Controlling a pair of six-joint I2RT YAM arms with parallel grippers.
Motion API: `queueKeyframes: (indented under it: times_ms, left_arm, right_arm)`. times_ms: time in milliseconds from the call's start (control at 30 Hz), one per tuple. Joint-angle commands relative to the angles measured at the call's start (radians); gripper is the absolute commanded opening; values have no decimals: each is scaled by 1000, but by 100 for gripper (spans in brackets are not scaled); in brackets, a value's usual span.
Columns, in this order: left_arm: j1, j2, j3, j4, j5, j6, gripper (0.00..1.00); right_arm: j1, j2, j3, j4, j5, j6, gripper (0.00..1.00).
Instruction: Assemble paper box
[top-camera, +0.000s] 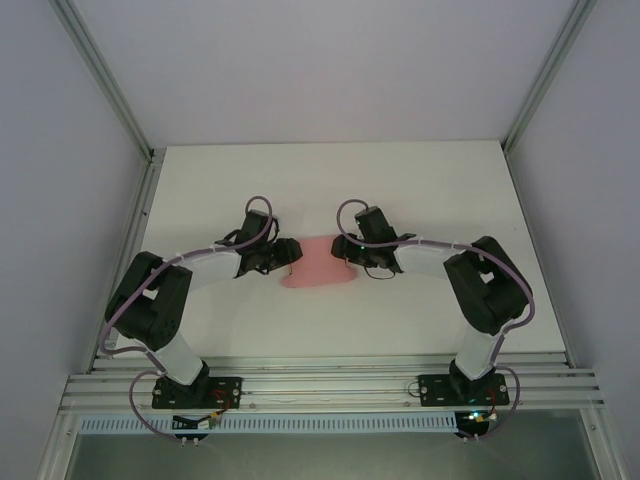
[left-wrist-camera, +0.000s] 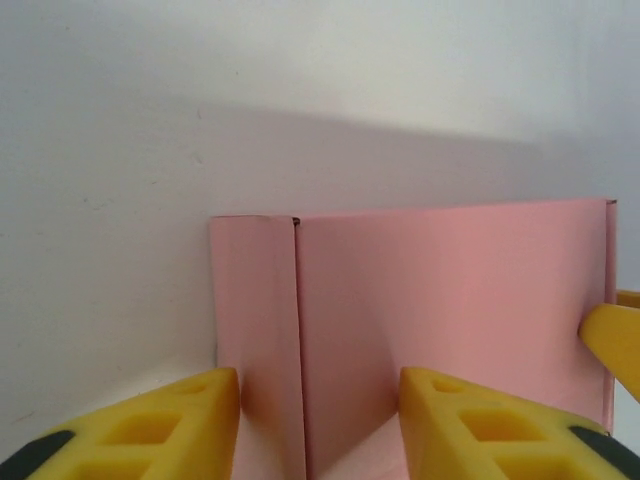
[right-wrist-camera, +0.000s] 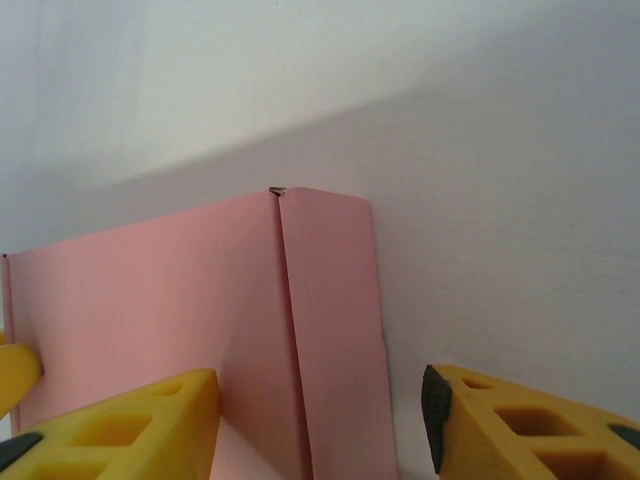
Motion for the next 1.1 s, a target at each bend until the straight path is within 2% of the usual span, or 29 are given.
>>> queueKeyframes:
  times_ms: [0, 100, 167, 300, 467, 567, 733, 900, 1067]
  left_arm:
    - [12, -7, -54, 30, 14, -14, 37]
    - [26, -8, -105, 87, 54, -42, 25]
    - [40, -16, -142, 141, 89, -54, 25]
    - [75, -34, -207, 237, 154, -78, 23]
    - [107, -66, -255, 271, 178, -73, 21]
    - [129, -83, -304, 365, 219, -106, 20]
    - [144, -97, -341, 426, 224, -130, 18]
    - [156, -84, -373, 518, 247, -171, 15]
    - [156, -73, -348, 506, 278, -159, 17]
  right_arm:
    - [-16, -34, -23, -39, -62, -2, 61]
    - [-34, -60, -36, -3, -129, 17, 68]
    - [-51, -73, -54, 45, -194, 39, 72]
    - [-77, -72, -70, 99, -294, 56, 75]
    - [-88, -40, -42, 70, -365, 41, 78]
    - [-90, -14, -32, 73, -430, 42, 80]
    - [-92, 48, -1, 99, -567, 55, 80]
    - [-89, 101, -8, 229, -709, 123, 78]
    - [-88, 123, -8, 318, -763, 168, 71]
